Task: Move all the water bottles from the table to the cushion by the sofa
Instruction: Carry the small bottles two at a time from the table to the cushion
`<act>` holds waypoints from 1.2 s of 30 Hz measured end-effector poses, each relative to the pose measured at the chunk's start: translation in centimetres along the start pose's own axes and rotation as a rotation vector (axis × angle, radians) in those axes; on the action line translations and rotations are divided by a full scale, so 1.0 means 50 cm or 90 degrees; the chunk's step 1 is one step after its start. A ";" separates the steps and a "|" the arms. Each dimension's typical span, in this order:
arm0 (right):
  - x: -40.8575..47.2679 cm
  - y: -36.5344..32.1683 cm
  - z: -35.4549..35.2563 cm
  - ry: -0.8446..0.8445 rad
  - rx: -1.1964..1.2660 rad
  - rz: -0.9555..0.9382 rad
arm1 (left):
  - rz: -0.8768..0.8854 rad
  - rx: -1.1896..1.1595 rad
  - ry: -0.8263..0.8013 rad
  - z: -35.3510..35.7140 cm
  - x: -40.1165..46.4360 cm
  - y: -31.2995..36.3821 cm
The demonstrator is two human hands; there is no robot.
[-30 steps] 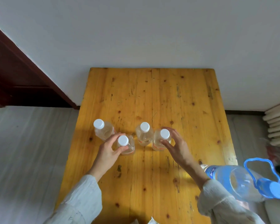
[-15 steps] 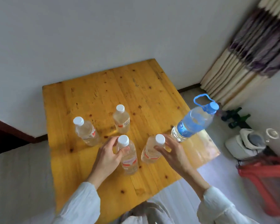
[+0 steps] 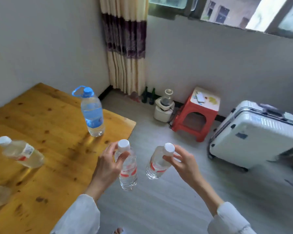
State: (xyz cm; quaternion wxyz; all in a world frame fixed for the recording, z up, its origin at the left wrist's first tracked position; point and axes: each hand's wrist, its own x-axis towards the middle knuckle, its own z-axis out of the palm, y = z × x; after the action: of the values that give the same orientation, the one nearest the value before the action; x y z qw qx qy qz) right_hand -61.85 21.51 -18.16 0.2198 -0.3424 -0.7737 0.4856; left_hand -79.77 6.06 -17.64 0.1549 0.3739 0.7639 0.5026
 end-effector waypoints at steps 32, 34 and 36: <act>-0.879 0.551 -1.407 0.918 -0.057 0.370 | 0.390 -0.261 -0.925 1.705 -0.422 0.983; -0.920 0.575 -1.488 0.958 -0.060 0.384 | 0.421 -0.262 -0.963 1.800 -0.464 1.052; -0.959 0.598 -1.562 1.001 -0.054 0.388 | 0.449 -0.261 -1.003 1.885 -0.505 1.117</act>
State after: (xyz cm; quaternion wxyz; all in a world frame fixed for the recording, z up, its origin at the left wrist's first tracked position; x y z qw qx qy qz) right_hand 32.22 41.61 -11.76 0.5407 -0.7826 -0.2867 0.1142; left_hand 18.14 61.18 -13.88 0.5358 0.7899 0.1706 0.2446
